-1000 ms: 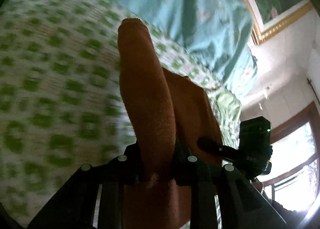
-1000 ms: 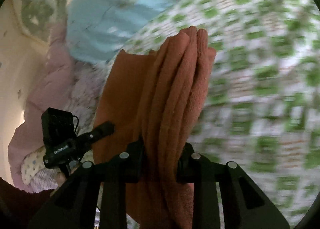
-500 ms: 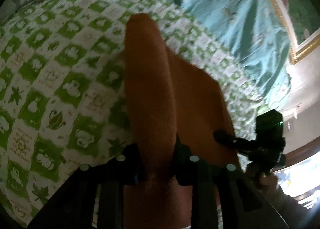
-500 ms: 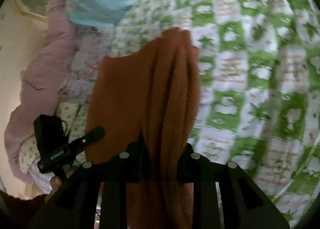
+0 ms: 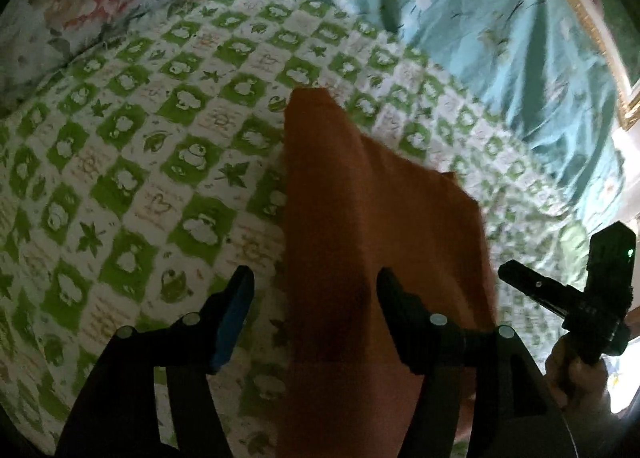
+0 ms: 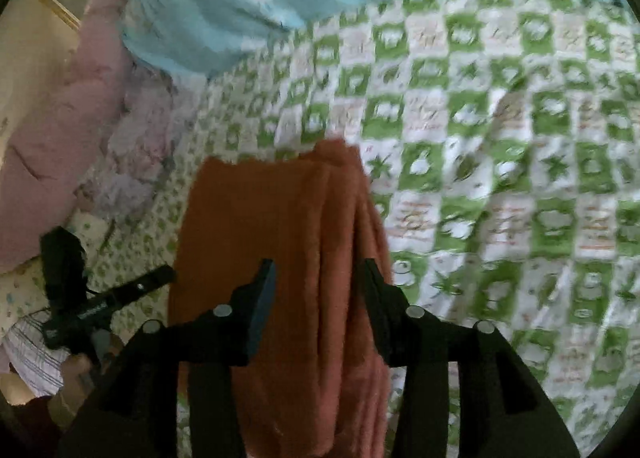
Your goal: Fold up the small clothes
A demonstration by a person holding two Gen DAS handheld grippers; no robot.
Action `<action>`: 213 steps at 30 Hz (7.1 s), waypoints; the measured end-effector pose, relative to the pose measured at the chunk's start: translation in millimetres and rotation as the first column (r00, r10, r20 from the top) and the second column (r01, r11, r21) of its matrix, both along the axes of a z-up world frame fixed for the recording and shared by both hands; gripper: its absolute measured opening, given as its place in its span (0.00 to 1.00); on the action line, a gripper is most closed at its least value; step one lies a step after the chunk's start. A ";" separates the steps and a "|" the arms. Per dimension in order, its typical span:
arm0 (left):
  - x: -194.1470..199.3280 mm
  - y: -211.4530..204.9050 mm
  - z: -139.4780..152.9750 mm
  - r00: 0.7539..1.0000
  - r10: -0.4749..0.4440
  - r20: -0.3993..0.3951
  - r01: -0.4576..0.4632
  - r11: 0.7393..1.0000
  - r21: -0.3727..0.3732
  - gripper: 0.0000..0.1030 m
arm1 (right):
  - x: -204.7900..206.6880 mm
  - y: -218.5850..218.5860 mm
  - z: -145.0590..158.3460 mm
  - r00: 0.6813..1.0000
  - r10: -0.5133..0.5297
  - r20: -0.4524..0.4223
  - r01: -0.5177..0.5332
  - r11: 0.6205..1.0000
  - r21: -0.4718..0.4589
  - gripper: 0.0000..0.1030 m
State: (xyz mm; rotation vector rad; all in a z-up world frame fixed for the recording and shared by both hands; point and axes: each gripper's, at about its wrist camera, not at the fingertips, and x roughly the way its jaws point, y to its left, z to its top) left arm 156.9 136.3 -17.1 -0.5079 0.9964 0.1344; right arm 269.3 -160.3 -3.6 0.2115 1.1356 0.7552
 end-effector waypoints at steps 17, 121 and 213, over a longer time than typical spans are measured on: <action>20.6 -32.4 -22.2 0.992 -0.093 -0.084 0.093 0.996 -0.010 0.63 | 19.4 -28.5 -41.0 0.992 -0.057 -0.115 0.059 0.998 0.017 0.10; -26.2 -49.4 -30.6 0.977 -0.204 -0.056 0.193 0.968 -0.161 0.29 | -56.0 -46.2 -35.7 0.987 -0.103 -0.122 0.101 0.995 -0.021 0.16; -115.5 -62.8 13.5 0.974 -0.186 -0.126 0.222 0.881 0.417 0.86 | -178.0 3.8 6.8 0.982 0.018 0.189 0.024 0.975 -0.219 0.84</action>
